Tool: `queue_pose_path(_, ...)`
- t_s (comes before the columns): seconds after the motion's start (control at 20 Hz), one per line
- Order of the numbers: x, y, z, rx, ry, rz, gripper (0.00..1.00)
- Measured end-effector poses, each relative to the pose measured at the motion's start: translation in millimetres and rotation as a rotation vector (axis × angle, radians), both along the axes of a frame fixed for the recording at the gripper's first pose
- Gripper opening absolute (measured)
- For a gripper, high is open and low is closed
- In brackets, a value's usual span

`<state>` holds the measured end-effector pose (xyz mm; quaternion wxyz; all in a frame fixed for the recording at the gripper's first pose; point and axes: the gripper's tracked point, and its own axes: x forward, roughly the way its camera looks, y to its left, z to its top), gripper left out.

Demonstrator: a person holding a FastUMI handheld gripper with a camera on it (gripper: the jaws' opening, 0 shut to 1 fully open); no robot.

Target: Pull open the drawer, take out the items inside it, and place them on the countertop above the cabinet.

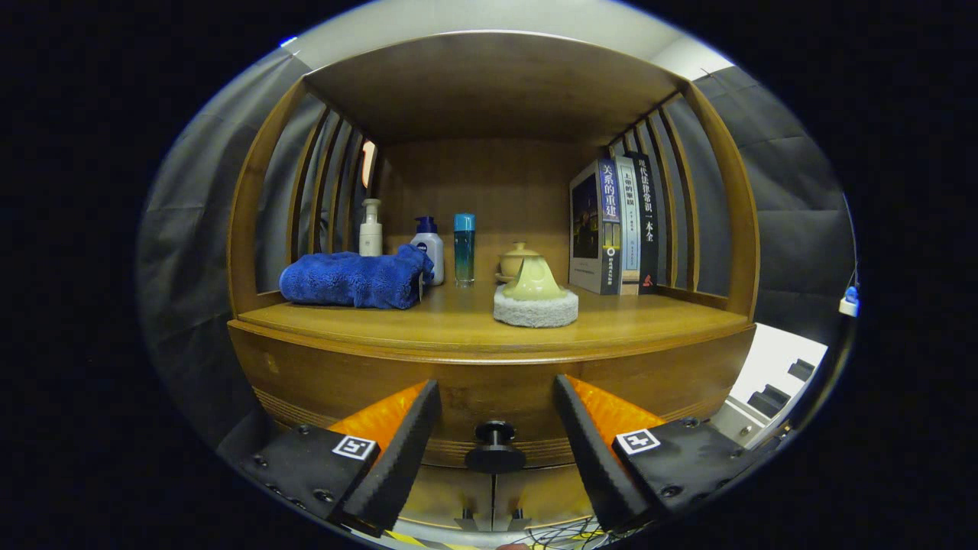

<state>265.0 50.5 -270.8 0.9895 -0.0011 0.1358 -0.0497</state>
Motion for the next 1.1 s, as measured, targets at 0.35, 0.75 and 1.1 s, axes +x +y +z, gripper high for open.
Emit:
queue_pose_path(0.35, -57, 11, 65, 0.006, -0.075, 0.027, 0.97)
queue_pose_path(0.75, -146, 26, 131, 0.055, -0.111, 0.055, 0.97)
queue_pose_path(1.1, -207, 27, 204, 0.007, -0.146, 0.069, 0.97)
